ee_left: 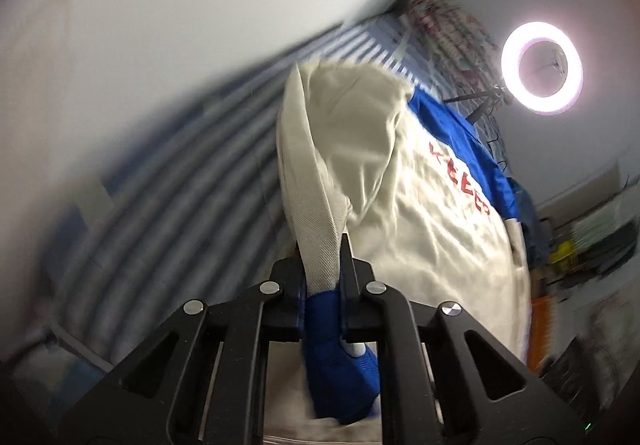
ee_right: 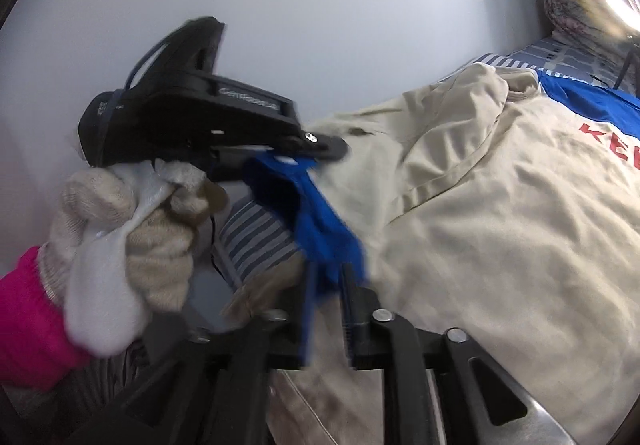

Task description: Fold large clothes

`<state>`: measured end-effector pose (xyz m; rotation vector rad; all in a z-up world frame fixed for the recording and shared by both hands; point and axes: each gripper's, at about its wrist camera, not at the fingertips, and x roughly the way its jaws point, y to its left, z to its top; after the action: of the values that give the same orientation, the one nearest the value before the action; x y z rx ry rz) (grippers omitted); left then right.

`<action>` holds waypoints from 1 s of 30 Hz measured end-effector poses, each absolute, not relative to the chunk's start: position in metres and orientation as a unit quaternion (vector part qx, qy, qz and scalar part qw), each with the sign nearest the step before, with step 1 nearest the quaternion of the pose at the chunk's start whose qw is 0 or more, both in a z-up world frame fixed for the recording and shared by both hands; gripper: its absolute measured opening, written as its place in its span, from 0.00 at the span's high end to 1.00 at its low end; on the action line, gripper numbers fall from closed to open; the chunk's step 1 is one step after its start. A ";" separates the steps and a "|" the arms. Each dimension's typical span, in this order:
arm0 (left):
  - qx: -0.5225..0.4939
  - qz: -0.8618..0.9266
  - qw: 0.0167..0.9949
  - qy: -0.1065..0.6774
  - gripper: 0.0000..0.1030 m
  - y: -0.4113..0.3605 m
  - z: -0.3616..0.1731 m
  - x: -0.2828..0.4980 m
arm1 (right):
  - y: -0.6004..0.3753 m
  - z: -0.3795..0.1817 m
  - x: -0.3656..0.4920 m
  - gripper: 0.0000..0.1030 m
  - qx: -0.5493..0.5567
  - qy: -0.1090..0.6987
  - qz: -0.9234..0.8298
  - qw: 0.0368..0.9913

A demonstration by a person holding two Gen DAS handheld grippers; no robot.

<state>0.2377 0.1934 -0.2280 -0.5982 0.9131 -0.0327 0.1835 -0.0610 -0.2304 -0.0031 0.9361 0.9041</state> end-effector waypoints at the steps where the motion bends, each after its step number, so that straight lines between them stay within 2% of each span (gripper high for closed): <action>1: -0.261 -0.013 0.868 0.422 0.92 0.192 -0.216 0.234 | -0.068 -0.227 0.185 0.70 0.000 0.431 0.422 0.798; 6: -0.146 0.003 0.920 0.362 0.92 0.184 -0.166 0.210 | -0.114 -0.211 0.232 0.72 0.038 0.438 0.351 0.827; 12: -0.082 -0.013 0.935 0.344 0.92 0.155 -0.158 0.182 | -0.122 -0.204 0.320 0.74 0.095 0.442 0.302 0.840; 14: -0.059 -0.023 0.937 0.343 0.92 0.141 -0.160 0.173 | -0.114 -0.202 0.348 0.61 0.115 0.453 0.306 0.829; 15: -0.042 -0.028 0.939 0.341 0.92 0.132 -0.161 0.168 | -0.108 -0.200 0.363 0.49 0.121 0.458 0.304 0.826; 16: -0.031 -0.031 0.939 0.340 0.92 0.125 -0.162 0.165 | -0.103 -0.199 0.375 0.44 0.126 0.462 0.303 0.824; 20: 0.007 -0.042 0.941 0.335 0.92 0.104 -0.168 0.155 | -0.089 -0.198 0.424 0.43 0.182 0.484 0.299 0.802; 21: 0.011 -0.046 0.941 0.336 0.92 0.100 -0.169 0.153 | -0.086 -0.201 0.435 0.39 0.202 0.493 0.294 0.794; 23: 0.019 -0.051 0.939 0.339 0.92 0.096 -0.172 0.151 | -0.080 -0.205 0.452 0.38 0.227 0.503 0.285 0.783; 27: 0.042 -0.063 0.937 0.342 0.92 0.086 -0.175 0.147 | -0.064 -0.216 0.477 0.40 0.215 0.530 0.252 0.781; 29: 0.046 -0.071 0.935 0.345 0.92 0.081 -0.178 0.144 | -0.056 -0.222 0.482 0.52 0.196 0.540 0.243 0.782; 30: 0.049 -0.075 0.934 0.347 0.92 0.079 -0.180 0.142 | -0.053 -0.226 0.483 0.71 0.189 0.546 0.241 0.780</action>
<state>0.1421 0.0785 -0.1803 0.0998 0.7090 -0.1524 0.4835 -0.0530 -0.2257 0.4084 1.1791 0.5204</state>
